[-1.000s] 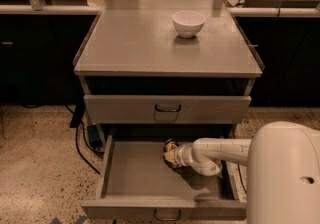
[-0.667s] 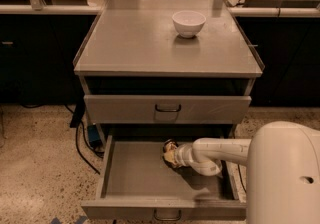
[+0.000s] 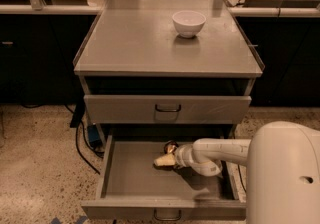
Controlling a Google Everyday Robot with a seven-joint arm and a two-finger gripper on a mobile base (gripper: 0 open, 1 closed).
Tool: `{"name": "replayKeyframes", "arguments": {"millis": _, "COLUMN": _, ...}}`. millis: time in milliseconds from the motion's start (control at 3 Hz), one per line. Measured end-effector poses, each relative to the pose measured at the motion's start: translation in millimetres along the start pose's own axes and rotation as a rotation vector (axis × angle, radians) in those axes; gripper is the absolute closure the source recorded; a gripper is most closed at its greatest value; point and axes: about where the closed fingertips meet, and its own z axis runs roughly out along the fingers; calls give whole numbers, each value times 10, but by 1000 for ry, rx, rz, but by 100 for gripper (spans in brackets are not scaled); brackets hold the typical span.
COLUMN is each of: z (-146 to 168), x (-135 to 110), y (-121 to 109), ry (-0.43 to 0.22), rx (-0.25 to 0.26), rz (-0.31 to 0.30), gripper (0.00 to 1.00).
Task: Place orange can into middle drawer
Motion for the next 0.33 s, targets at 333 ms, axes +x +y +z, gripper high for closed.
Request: {"name": "replayKeyframes", "arguments": {"millis": 333, "z": 0, "x": 0, "y": 0, "ry": 0, "rx": 0, "rz": 0, "gripper": 0}}
